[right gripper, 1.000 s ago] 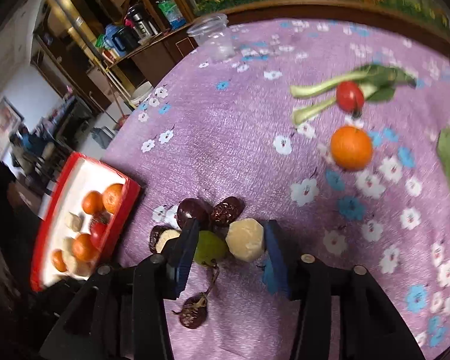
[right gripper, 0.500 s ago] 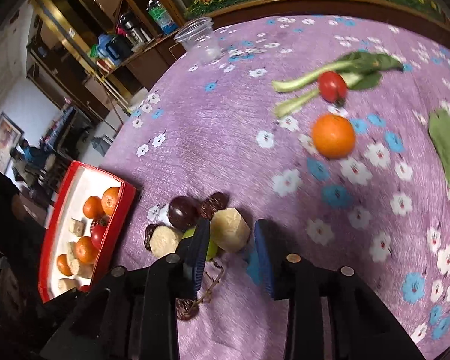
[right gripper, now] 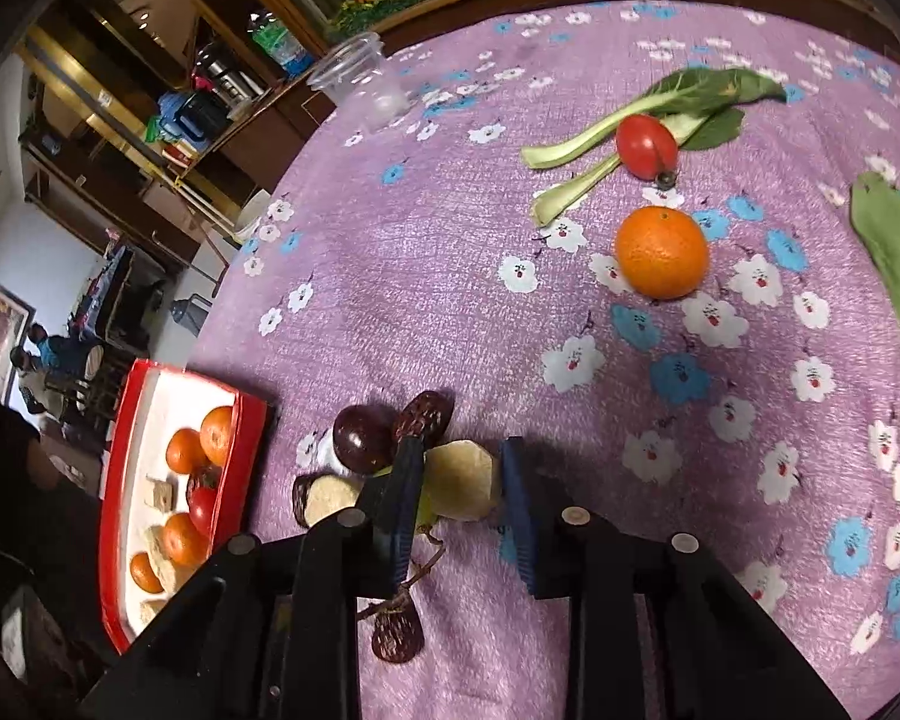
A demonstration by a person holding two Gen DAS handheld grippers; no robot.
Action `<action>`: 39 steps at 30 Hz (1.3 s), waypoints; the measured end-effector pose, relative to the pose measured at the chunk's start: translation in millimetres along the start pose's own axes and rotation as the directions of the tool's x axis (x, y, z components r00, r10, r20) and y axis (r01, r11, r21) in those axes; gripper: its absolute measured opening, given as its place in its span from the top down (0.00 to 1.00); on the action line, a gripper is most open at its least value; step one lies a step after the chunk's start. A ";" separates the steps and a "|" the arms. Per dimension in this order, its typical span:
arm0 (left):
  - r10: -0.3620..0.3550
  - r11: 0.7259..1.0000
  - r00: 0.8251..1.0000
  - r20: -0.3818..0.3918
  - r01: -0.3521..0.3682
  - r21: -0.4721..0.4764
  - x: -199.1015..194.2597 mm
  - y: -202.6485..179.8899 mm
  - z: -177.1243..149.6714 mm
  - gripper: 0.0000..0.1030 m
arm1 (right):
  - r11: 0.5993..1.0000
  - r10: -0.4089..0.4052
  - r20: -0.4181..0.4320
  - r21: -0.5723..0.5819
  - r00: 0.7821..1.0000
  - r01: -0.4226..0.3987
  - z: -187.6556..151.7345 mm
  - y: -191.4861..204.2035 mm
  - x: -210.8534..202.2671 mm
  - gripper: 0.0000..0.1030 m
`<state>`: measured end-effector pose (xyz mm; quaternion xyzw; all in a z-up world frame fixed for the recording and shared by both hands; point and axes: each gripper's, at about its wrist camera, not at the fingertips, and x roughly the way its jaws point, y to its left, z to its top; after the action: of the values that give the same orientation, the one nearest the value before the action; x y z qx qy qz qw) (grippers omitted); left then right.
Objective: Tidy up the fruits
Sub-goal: 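Carry the green grape and the yam piece over the tray with both grippers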
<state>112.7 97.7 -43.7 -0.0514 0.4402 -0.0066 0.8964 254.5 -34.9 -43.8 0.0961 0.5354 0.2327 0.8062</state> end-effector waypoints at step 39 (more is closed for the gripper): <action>0.072 0.993 0.992 0.100 -0.062 -0.099 -93.0 77.5 -35.5 0.83 | 0.944 0.213 -0.030 -0.251 0.977 -0.214 -67.5 140.7 -39.4 0.74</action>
<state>25.1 177.1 0.4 -0.0799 0.3944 0.0474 0.9142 142.4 62.8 17.8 0.0497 0.4890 0.3849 0.7812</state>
